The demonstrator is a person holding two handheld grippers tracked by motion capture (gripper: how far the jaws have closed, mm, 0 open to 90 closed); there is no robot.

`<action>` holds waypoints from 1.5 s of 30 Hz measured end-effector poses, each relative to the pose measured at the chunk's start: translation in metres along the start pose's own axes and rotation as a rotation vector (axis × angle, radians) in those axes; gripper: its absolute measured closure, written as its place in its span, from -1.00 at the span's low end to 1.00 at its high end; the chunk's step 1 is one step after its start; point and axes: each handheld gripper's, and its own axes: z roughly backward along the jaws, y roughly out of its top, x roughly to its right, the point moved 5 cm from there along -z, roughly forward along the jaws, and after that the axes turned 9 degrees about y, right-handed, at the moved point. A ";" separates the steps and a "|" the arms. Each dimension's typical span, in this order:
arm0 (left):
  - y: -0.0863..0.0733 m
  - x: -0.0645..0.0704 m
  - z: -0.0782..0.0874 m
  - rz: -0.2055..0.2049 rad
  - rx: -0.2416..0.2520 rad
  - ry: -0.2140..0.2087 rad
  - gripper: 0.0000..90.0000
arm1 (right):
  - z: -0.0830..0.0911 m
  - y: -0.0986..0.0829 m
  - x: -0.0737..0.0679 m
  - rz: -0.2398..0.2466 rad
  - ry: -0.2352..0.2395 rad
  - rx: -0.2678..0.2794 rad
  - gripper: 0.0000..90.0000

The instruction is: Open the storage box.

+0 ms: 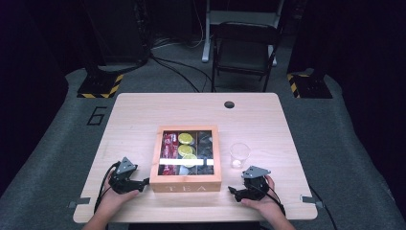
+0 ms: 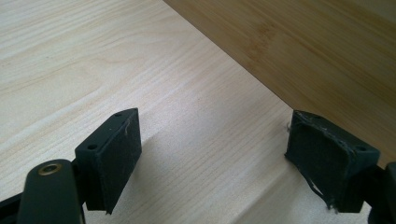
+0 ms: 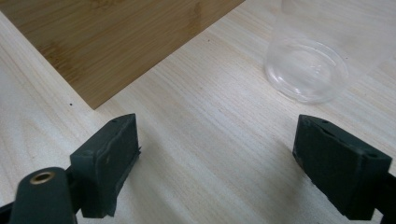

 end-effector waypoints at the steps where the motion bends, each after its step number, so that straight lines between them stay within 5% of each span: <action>1: 0.000 0.000 0.000 0.000 0.000 0.000 -0.60 | 0.000 0.000 0.000 0.000 0.000 0.000 -0.69; 22: 0.000 -0.002 0.000 -0.003 0.002 0.021 -0.54 | 0.000 0.001 0.002 0.015 0.006 -0.001 -0.64; 30: -0.001 -0.007 0.005 0.039 -0.027 0.045 -0.36 | 0.009 0.003 0.001 0.039 -0.023 -0.039 -0.28; 37: -0.001 -0.006 0.016 0.034 -0.048 0.030 -0.05 | 0.023 0.014 -0.001 0.029 -0.026 0.016 -0.03; 45: 0.010 -0.004 0.040 0.064 0.016 -0.002 0.13 | 0.038 0.025 -0.008 0.031 -0.017 0.077 0.24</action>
